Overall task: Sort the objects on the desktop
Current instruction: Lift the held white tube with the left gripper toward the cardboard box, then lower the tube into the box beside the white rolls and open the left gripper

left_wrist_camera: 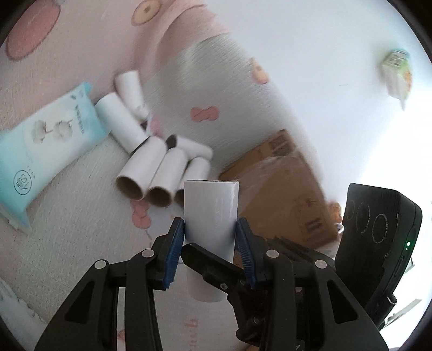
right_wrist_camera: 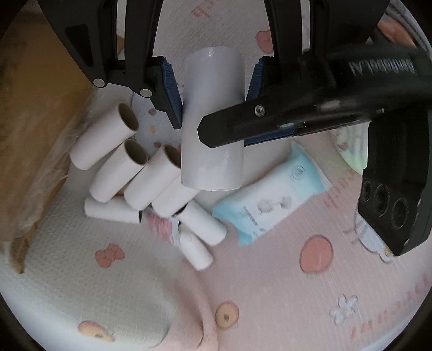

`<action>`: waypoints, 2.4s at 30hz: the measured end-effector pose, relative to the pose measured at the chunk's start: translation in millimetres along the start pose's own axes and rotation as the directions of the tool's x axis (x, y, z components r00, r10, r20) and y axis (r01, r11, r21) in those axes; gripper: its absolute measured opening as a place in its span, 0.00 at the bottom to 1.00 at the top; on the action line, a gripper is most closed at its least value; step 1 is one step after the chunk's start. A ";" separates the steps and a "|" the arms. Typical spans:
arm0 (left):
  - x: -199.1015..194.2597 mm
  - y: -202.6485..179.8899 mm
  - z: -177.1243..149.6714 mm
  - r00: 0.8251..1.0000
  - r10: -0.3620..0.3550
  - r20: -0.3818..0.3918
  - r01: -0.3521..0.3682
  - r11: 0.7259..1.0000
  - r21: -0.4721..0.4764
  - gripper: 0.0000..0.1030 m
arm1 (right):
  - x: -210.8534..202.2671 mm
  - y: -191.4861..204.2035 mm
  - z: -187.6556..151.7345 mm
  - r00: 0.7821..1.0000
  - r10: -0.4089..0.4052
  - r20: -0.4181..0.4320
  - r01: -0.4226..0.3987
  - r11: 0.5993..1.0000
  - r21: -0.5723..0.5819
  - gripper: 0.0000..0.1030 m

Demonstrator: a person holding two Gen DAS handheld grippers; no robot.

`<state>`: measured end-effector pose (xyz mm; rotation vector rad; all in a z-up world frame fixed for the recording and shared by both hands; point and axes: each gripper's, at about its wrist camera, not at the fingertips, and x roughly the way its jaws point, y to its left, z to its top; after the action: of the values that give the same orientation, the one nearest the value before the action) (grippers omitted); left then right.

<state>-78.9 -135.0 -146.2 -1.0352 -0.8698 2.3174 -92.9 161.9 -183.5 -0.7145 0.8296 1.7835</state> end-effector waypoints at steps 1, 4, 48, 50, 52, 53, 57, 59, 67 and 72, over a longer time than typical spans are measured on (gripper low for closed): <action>-2.2 -4.9 -0.9 1.000 0.000 0.012 0.000 1.000 0.014 0.42 | -2.4 4.6 0.0 1.000 -0.004 0.016 0.004 1.000 -0.007 0.42; -17.1 -20.4 -1.9 0.999 0.023 0.042 -0.026 0.997 0.075 0.42 | -10.1 17.8 5.1 0.998 -0.010 0.054 0.012 0.999 -0.034 0.42; 111.5 -288.3 63.1 0.966 -0.101 -0.236 0.198 0.879 0.434 0.42 | -225.9 -166.5 21.5 0.936 -0.105 0.336 0.058 0.987 0.149 0.42; 124.1 -288.4 64.4 0.958 -0.090 -0.272 0.201 0.888 0.414 0.42 | -224.3 -177.6 18.5 0.942 -0.094 0.322 0.036 0.983 0.182 0.42; 134.5 -285.7 65.3 0.952 -0.081 -0.296 0.201 0.893 0.402 0.42 | -220.5 -185.8 17.2 0.946 -0.093 0.311 0.031 0.980 0.198 0.42; 138.3 -285.4 66.1 0.949 -0.075 -0.305 0.198 0.896 0.397 0.42 | -218.4 -190.1 16.0 0.948 -0.093 0.304 0.031 0.978 0.205 0.42; 154.3 -285.3 71.6 0.946 -0.030 -0.324 0.167 0.900 0.404 0.42 | -209.4 -205.4 15.7 0.958 -0.075 0.278 0.007 0.971 0.239 0.42; 163.5 -283.2 74.9 0.941 -0.009 -0.337 0.151 0.906 0.396 0.42 | -203.5 -213.0 17.8 0.963 -0.059 0.264 -0.012 0.966 0.260 0.42; 207.8 -266.3 87.0 0.892 0.081 -0.445 0.081 0.939 0.334 0.42 | -173.8 -239.7 28.2 0.984 -0.008 0.180 -0.057 0.934 0.352 0.42; 243.3 -262.8 85.5 0.860 0.192 -0.472 0.017 0.915 0.402 0.41 | -151.4 -251.2 30.3 0.995 0.003 0.095 -0.042 0.913 0.407 0.42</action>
<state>-256.5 168.2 -36.4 -1.4165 -0.1379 2.0101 189.9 171.1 -100.4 -0.3444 1.1073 1.5764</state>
